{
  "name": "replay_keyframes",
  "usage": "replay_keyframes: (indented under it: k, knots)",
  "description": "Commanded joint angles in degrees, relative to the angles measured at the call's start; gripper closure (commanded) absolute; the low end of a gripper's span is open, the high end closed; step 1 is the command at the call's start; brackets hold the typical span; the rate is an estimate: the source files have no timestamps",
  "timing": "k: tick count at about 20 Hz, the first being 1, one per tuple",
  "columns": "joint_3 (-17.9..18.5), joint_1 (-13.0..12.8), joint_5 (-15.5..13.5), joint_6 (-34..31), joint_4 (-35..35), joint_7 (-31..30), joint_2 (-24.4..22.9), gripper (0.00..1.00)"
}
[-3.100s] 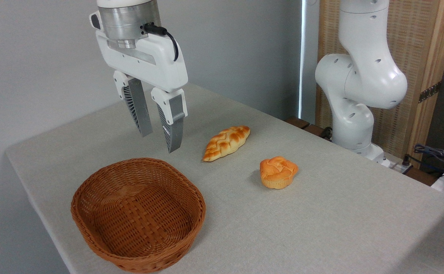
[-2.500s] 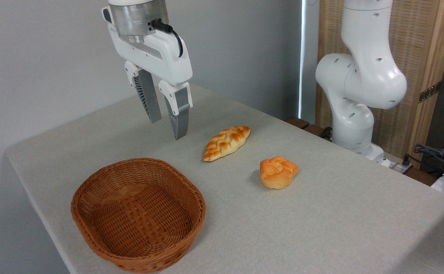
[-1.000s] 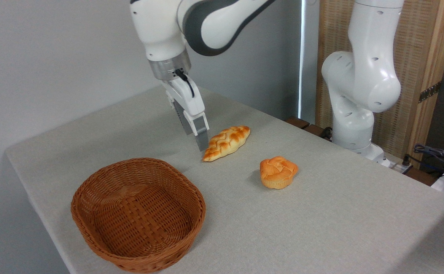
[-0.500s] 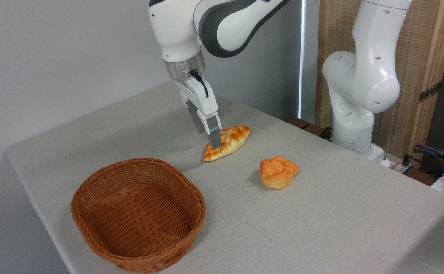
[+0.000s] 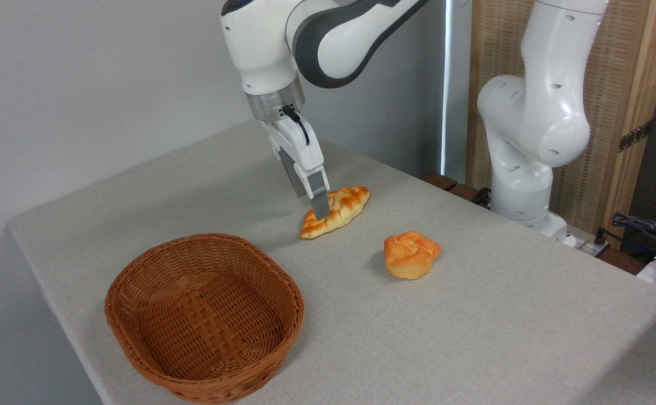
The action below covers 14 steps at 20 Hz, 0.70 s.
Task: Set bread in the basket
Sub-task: 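Close the gripper around the middle of the braided loaf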
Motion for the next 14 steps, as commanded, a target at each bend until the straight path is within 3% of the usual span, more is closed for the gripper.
replay_keyframes:
  k: [1,14]
  knots:
    - [0.67,-0.85,0.07,0.23,-0.98,-0.91,-0.77,0.0]
    - [0.15,-2.34,0.07,-0.48,-3.53,-1.09,-0.33,0.0]
